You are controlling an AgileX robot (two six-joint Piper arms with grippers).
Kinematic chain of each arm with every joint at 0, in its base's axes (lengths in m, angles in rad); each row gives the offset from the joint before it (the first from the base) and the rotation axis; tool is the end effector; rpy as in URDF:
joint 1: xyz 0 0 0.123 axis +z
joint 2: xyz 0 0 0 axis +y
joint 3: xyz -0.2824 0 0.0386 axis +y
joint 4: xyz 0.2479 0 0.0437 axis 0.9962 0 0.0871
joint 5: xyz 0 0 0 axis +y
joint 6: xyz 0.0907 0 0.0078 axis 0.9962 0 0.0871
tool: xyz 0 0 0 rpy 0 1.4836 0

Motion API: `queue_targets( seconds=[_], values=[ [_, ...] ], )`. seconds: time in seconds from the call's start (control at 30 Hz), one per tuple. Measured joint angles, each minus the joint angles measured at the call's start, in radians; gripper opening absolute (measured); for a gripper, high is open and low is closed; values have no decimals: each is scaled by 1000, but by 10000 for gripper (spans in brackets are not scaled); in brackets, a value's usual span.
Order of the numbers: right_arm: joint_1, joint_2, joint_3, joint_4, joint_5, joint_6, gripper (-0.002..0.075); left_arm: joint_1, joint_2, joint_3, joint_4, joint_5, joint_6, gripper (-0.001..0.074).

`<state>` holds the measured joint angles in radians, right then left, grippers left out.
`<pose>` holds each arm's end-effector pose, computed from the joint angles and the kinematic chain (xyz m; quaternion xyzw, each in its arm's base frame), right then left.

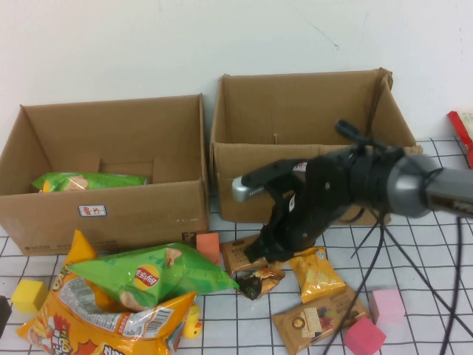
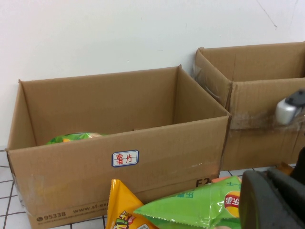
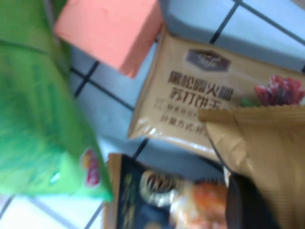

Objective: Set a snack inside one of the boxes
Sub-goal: Pick up the biscuit, then place the biscuit in the biscuit box

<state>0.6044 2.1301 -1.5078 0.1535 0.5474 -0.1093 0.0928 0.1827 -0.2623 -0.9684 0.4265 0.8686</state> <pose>0.3681 0.2630 0.1529 -0.2875 0.9254 0.1119 0.2203 0.0608 -0.0256 0.2682 0.0631 0.7321 -0.1149 0.6684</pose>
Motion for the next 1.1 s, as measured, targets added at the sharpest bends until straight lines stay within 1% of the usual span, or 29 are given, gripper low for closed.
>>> queue_targets(
  seconds=[0.1, 0.23, 0.33, 0.4, 0.57, 0.63, 0.8, 0.87, 0.9, 1.0, 1.07, 1.1],
  values=[
    [0, -71, 0, 30, 55, -56, 146, 0, 0, 0, 0, 0, 0, -1],
    [0, -210, 0, 114, 152, -211, 146, 0, 0, 0, 0, 0, 0, -1],
    [2, -331, 0, 169, 162, -314, 146, 0, 0, 0, 0, 0, 0, -1],
    [2, -402, 0, 174, 120, -364, 146, 0, 0, 0, 0, 0, 0, -1],
    [-32, -469, 0, 157, -106, -400, 146, 0, 0, 0, 0, 0, 0, -1],
    [-72, -457, 0, 163, -206, -400, 146, 0, 0, 0, 0, 0, 0, -1],
    [-166, -367, 0, 227, -352, -400, 149, 0, 0, 0, 2, 0, 0, -1],
    [-199, -323, 0, 247, -386, -400, 196, 0, 0, 0, 2, 0, 0, -1],
    [-215, -300, 0, 258, -400, -400, 246, 0, 0, 0, 2, 0, 0, -1],
    [-251, -246, 0, 293, -415, -400, 442, 0, 0, 0, 2, 0, 0, -1],
    [-261, -234, 0, 304, -411, -400, 522, 0, 0, 0, 2, 0, 0, -1],
    [-263, -234, 2, 311, -401, -400, 542, 0, 0, 0, 2, 0, 0, -1]
  ],
)
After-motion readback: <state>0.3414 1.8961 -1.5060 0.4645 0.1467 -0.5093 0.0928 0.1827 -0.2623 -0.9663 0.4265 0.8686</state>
